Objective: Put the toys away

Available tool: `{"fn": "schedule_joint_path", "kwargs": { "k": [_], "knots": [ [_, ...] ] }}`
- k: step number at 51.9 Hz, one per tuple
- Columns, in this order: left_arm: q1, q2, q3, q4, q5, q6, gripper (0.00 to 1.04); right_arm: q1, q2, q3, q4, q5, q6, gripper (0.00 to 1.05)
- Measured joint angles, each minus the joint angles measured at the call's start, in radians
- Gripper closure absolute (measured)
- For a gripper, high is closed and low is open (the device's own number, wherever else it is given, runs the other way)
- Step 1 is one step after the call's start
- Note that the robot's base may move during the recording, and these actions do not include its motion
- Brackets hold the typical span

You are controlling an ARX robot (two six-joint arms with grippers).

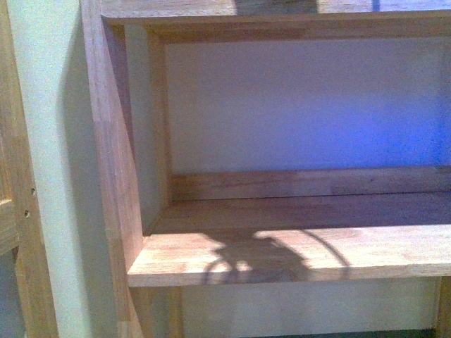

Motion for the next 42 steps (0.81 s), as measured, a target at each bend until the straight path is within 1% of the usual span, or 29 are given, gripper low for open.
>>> {"fn": "schedule_joint_path", "kwargs": {
  "k": [3,5,6,8,11,17,19,23,27,32,35,42],
  "knots": [
    [0.000,0.000,0.000,0.000,0.000,0.000,0.06,0.000,0.002,0.003,0.002,0.018,0.006,0.72],
    [0.000,0.000,0.000,0.000,0.000,0.000,0.06,0.000,0.000,0.000,0.007,0.024,0.005,0.65],
    [0.000,0.000,0.000,0.000,0.000,0.000,0.06,-0.001,-0.001,-0.003,0.007,0.026,0.005,0.63],
    [0.000,0.000,0.000,0.000,0.000,0.000,0.06,-0.002,-0.011,-0.021,0.019,0.026,0.005,0.55],
    [0.000,0.000,0.000,0.000,0.000,0.000,0.06,-0.008,-0.028,-0.048,0.028,0.028,-0.001,0.45],
    [0.000,0.000,0.000,0.000,0.000,0.000,0.06,-0.018,-0.061,-0.090,0.046,0.028,-0.008,0.30],
    [0.000,0.000,0.000,0.000,0.000,0.000,0.06,-0.021,-0.070,-0.100,0.048,0.028,-0.013,0.27],
    [0.000,0.000,0.000,0.000,0.000,0.000,0.06,-0.032,-0.106,-0.141,0.063,0.028,-0.026,0.15],
    [0.000,0.000,0.000,0.000,0.000,0.000,0.06,-0.043,-0.143,-0.185,0.078,0.027,-0.046,0.06],
    [0.000,0.000,0.000,0.000,0.000,0.000,0.06,-0.056,-0.195,-0.249,0.096,0.028,-0.077,0.07],
    [0.000,0.000,0.000,0.000,0.000,0.000,0.06,-0.071,-0.255,-0.320,0.119,0.044,-0.130,0.07],
    [0.000,0.000,0.000,0.000,0.000,0.000,0.06,-0.118,-0.392,-0.497,0.213,0.062,-0.224,0.07]
  ]
}}
